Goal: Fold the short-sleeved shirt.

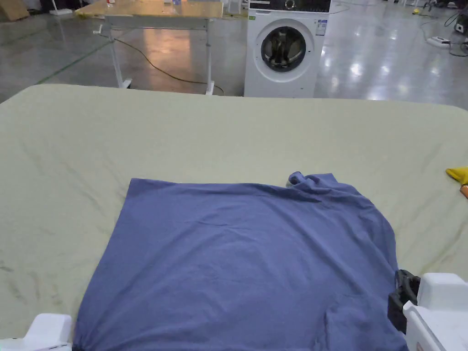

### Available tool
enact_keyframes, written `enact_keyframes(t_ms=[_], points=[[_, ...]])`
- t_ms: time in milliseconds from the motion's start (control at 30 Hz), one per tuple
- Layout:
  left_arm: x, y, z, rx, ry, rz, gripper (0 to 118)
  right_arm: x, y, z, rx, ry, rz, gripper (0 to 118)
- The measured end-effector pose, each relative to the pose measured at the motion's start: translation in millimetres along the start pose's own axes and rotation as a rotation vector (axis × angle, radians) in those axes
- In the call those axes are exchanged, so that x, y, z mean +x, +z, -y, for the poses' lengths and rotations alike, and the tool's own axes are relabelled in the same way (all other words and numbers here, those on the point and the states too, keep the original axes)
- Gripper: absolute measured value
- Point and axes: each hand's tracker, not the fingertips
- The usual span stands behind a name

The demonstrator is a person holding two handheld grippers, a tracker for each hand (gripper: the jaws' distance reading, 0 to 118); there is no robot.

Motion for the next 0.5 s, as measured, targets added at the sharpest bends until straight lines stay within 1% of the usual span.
enact_keyframes(t_ms=[133,200,233,267,333,367,400,467,500], points=[[-4,9,2,0.022,0.021,0.03,0,27,7,9,-0.107,0.001,0.006,0],[-4,12,2,0.03,0.022,0.033,0,38,7,17,-0.195,0.007,-0.013,1],[-4,13,2,0.036,0.024,0.034,0,44,7,22,-0.243,0.004,-0.025,5],[-6,13,2,0.043,0.031,0.035,0,47,7,28,-0.281,0.007,-0.025,20],[-7,14,2,0.047,0.037,0.04,0,51,2,42,-0.375,0.027,-0.046,53],[-7,15,3,0.05,0.041,0.042,0,51,0,49,-0.41,0.043,-0.043,67],[-9,14,3,0.053,0.045,0.044,0,51,-3,58,-0.443,0.046,-0.044,71],[-9,15,4,0.056,0.05,0.047,0,51,-11,72,-0.514,0.04,-0.07,71],[-9,15,4,0.058,0.051,0.047,0,49,-15,80,-0.54,0.018,-0.088,71]])
